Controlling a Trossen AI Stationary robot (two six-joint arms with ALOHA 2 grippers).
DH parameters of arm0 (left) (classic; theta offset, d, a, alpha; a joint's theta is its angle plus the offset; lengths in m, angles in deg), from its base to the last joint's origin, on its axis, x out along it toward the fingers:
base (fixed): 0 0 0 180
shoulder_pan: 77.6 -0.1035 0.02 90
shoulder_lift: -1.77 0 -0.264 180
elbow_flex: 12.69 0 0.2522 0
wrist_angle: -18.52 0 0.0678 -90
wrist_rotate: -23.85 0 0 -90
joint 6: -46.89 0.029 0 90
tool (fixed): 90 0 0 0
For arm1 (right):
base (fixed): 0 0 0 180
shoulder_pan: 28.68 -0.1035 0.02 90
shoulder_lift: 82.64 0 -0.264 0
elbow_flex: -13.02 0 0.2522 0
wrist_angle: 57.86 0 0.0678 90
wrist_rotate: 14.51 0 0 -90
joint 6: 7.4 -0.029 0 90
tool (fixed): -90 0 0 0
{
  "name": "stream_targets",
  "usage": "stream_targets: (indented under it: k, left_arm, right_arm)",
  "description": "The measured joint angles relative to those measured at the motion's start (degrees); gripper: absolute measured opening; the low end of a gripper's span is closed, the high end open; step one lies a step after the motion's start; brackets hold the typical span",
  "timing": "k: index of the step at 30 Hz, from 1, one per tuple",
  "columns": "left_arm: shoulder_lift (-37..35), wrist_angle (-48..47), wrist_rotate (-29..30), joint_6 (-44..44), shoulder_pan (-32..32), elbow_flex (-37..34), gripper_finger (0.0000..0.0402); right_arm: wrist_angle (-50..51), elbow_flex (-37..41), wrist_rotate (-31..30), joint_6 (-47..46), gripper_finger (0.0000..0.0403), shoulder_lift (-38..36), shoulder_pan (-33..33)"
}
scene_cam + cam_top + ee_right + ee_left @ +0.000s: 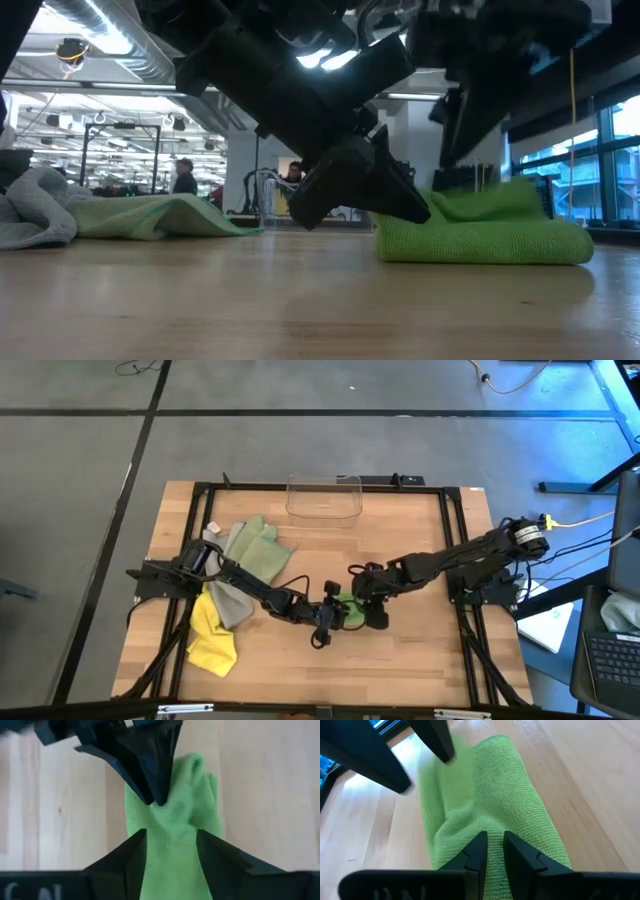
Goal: Fold microfiber towels
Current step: Fold the green microfiber cloth
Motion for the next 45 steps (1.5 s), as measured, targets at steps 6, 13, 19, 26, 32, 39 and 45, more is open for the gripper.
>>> stream_targets:
  k: [6,13,19,26,32,39,45]
  left_arm:
    - [0.0,0.0,0.6,0.0,0.0,0.0,0.0056]
    - [0.0,0.0,0.6,-0.1,0.0,0.0,0.0056]
    - [0.0,0.0,0.7,-0.4,0.0,0.0,0.0056]
    - [0.0,-0.6,0.6,-1.0,0.1,0.0,0.0056]
    - [0.0,-0.8,0.6,-1.0,0.0,0.0,0.0056]
    - [0.0,4.1,-0.5,1.9,0.5,-0.1,0.0056]
    - [0.0,3.0,1.4,5.3,-1.4,-0.1,0.0056]
  right_arm:
    - [5.9,-4.0,-0.2,1.3,0.0188,0.0,-2.4]
    - [0.4,2.3,-3.9,1.3,0.0174,0.9,-6.8]
    - [-14.0,11.0,-6.2,2.9,0.0147,0.9,-7.0]
    - [-18.3,19.7,-16.2,4.3,0.0123,0.9,-3.2]
    - [-28.7,24.5,-12.2,4.1,0.0121,0.7,-1.1]
    - [-32.5,24.6,-10.4,4.1,0.0121,1.0,-1.2]
    - [-32.2,23.1,-4.8,4.1,0.0122,1.0,-1.2]
